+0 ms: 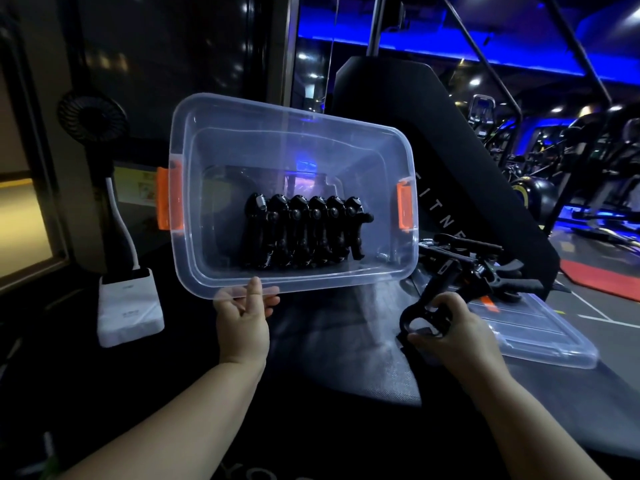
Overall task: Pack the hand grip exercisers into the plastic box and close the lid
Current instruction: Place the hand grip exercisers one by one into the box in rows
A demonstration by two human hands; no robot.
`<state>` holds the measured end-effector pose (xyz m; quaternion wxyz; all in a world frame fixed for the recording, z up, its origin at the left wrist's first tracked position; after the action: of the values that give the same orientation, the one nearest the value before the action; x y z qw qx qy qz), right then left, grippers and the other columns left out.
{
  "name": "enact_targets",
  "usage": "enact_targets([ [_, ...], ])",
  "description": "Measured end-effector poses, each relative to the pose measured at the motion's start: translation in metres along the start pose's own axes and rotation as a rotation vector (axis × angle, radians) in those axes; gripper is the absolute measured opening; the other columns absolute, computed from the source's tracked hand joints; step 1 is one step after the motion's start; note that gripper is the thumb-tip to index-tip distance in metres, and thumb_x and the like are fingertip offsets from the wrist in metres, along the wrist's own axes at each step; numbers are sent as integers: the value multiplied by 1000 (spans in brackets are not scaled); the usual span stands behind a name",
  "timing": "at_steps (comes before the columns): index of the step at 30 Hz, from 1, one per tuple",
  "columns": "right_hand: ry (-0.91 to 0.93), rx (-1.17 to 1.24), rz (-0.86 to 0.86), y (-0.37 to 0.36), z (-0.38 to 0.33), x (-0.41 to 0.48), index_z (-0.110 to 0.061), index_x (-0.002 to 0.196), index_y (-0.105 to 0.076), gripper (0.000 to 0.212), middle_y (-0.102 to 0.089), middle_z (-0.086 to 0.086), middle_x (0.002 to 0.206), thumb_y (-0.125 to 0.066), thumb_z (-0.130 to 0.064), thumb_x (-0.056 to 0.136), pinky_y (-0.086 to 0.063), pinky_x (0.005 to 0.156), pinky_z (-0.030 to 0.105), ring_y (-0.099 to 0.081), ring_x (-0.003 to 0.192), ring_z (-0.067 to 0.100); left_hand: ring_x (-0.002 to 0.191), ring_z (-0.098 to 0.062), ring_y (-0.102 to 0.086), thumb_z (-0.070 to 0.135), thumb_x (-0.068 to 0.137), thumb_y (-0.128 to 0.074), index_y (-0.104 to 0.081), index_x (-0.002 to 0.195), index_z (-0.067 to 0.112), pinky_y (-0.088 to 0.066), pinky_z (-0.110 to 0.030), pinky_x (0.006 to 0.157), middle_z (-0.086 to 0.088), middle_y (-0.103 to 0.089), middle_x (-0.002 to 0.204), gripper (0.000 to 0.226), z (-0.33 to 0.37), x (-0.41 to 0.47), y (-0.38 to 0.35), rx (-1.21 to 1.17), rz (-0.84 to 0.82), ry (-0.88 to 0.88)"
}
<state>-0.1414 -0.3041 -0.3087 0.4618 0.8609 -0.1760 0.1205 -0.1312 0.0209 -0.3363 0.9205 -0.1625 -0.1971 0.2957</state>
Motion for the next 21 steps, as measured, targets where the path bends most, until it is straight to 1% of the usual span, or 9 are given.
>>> enact_targets([
  [2,51,38,8,-3,-12,-5,-38,91,-46,57,-63,-5,86,-90,-34,56,-36,57,24,-56,73,11,63,-8,-67,27,98,-48,-40,99,8,-50,-20,60,2,-73,70,21,0,0,0,2,-4,7],
  [4,117,83,47,-3,-28,-9,-40,93,-46,57,-62,-6,86,-90,-33,57,-38,57,23,-57,73,7,64,-7,-67,27,98,-49,-40,94,14,-50,-16,58,2,-73,71,17,0,0,1,-6,-6,11],
  [7,215,158,119,3,-61,-10,-42,99,-49,56,-59,-10,97,-88,-31,61,-39,62,20,-56,77,0,67,-8,-68,28,97,-49,-40,92,17,-50,-16,59,1,-74,74,15,1,0,2,-25,-21,17],
  [10,285,186,141,5,-96,-1,-40,107,-52,57,-55,-9,105,-87,-29,63,-38,69,22,-53,80,3,70,-11,-68,27,98,-47,-40,93,16,-51,-18,62,0,-74,76,15,1,0,1,-41,-47,24],
  [12,356,193,125,1,-122,7,-32,112,-55,57,-55,-4,108,-86,-24,65,-35,72,11,-49,83,5,69,-10,-68,26,98,-46,-39,92,16,-51,-19,62,-2,-73,75,14,1,0,1,-45,-48,28],
  [14,427,194,84,-8,-148,15,-26,116,-55,58,-53,-2,109,-84,-20,66,-30,73,0,-43,85,0,67,-9,-67,25,98,-47,-39,90,16,-51,-18,60,-3,-73,76,14,1,0,0,-64,-46,39],
  [15,451,190,57,-15,-159,19,-26,118,-55,58,-51,-3,109,-82,-19,67,-29,73,-2,-41,84,-2,65,-8,-67,24,98,-48,-39,89,16,-50,-17,59,-4,-72,76,15,1,1,0,-83,-40,53],
  [19,485,115,-75,-51,-198,36,-32,125,-50,61,-47,-4,109,-78,-28,72,-30,76,14,-42,89,6,62,-7,-64,25,96,-49,-41,89,16,-49,-17,57,-10,-68,79,14,-2,0,1,-148,-28,87],
  [21,499,86,-147,-72,-212,44,-34,127,-47,63,-46,-4,111,-78,-31,72,-32,77,18,-44,90,9,65,-9,-65,26,96,-49,-42,91,17,-50,-18,59,-9,-68,80,13,-4,0,1,-141,-38,78],
])
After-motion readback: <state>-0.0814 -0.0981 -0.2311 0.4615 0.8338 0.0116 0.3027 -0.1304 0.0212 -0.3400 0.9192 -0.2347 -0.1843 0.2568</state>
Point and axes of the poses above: each hand's wrist, its own x-axis towards the middle knuckle, its own y-axis out of the back of the hand, z = x × y, the point moved 5 cm from there along x, towards the middle knuckle
